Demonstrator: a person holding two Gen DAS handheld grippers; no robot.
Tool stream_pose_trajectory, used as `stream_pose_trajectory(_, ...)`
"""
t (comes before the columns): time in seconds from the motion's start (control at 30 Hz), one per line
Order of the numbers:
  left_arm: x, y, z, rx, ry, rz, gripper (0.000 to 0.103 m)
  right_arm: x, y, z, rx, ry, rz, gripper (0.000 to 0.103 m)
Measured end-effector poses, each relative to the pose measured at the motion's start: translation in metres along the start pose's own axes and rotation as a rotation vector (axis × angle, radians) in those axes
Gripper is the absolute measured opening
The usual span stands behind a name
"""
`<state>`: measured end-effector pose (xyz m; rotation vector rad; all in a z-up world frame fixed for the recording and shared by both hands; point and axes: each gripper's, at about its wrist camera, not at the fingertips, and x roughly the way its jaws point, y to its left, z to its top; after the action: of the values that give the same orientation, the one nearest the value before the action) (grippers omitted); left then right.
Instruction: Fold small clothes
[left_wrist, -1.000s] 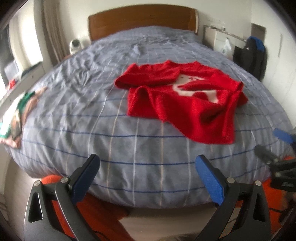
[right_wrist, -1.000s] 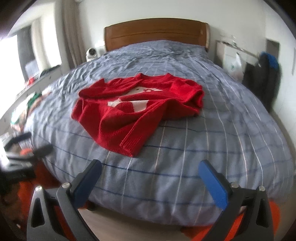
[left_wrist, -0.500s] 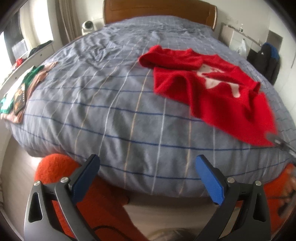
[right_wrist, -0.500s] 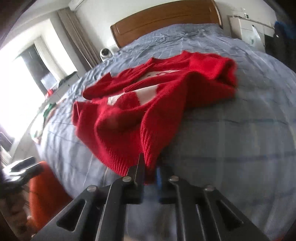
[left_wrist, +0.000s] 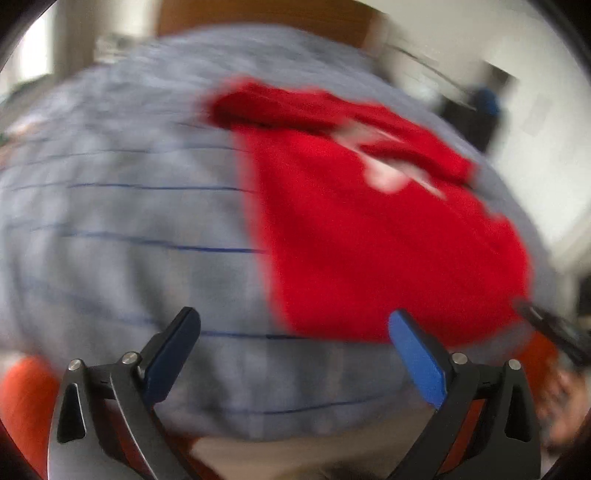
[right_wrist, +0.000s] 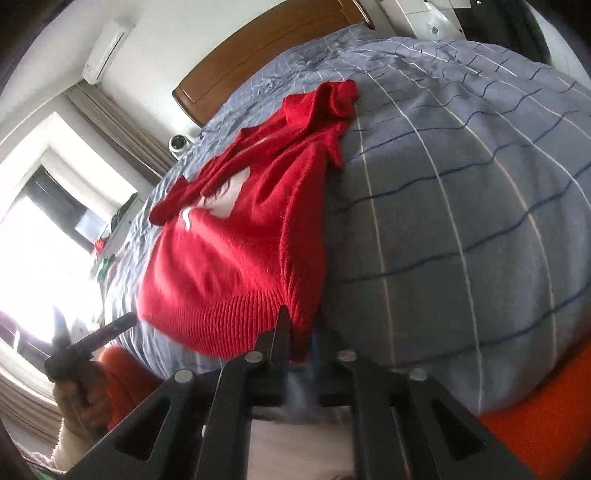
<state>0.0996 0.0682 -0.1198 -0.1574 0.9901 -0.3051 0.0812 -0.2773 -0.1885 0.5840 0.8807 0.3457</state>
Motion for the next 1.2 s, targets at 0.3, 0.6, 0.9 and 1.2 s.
stream_pose_trajectory(0.3, 0.011, -0.053, 0.060, 0.083, -0.028, -0.438, 0.087, 0.003, 0.000, -0.006, -0.019, -0.014, -0.018, 0.011)
stream_pose_trajectory(0.6, 0.026, -0.047, 0.056, 0.025, -0.011, -0.366, 0.087, 0.002, -0.003, -0.010, -0.021, -0.023, -0.011, 0.012)
stream_pose_trajectory(0.9, 0.014, -0.104, 0.036, 0.309, -0.027, -0.193, 0.082, 0.004, -0.008, -0.009, -0.002, -0.015, -0.007, 0.019)
stream_pose_trajectory(1.2, 0.055, -0.119, 0.032, 0.227, 0.010, 0.068, 0.029, 0.006, -0.004, -0.012, -0.036, -0.014, -0.026, 0.019)
